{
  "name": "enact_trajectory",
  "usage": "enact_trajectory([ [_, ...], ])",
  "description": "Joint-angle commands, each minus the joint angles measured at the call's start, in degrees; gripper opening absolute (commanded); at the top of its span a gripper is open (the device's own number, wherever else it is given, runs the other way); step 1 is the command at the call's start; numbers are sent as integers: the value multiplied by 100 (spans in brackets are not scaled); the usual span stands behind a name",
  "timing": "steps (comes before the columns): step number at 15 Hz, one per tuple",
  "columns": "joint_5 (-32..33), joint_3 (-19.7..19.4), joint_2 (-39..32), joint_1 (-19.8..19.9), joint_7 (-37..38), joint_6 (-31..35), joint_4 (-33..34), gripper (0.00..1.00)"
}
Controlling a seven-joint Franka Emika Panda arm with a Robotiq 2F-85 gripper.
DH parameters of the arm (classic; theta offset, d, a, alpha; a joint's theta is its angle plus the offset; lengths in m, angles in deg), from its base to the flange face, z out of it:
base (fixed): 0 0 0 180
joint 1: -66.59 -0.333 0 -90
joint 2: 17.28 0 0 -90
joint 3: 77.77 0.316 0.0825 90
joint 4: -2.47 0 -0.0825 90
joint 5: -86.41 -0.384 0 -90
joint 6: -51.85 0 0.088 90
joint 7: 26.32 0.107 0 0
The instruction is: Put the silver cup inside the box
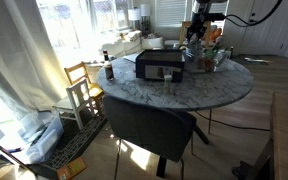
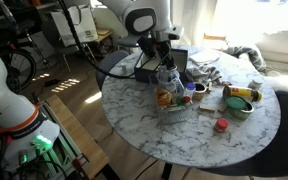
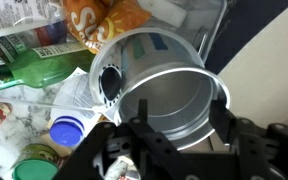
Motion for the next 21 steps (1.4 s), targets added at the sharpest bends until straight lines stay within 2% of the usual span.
enact_trajectory([
  [1, 34, 22, 101, 29, -15, -181, -65, 66],
  [3, 64, 5, 120, 19, 26, -219, -71, 64],
  [8, 257, -108, 70, -14, 345, -551, 0, 69],
  [12, 235, -94, 177, -21, 322, -503, -85, 64],
  [21, 20, 72, 66, -29, 202, -470, 25, 62],
])
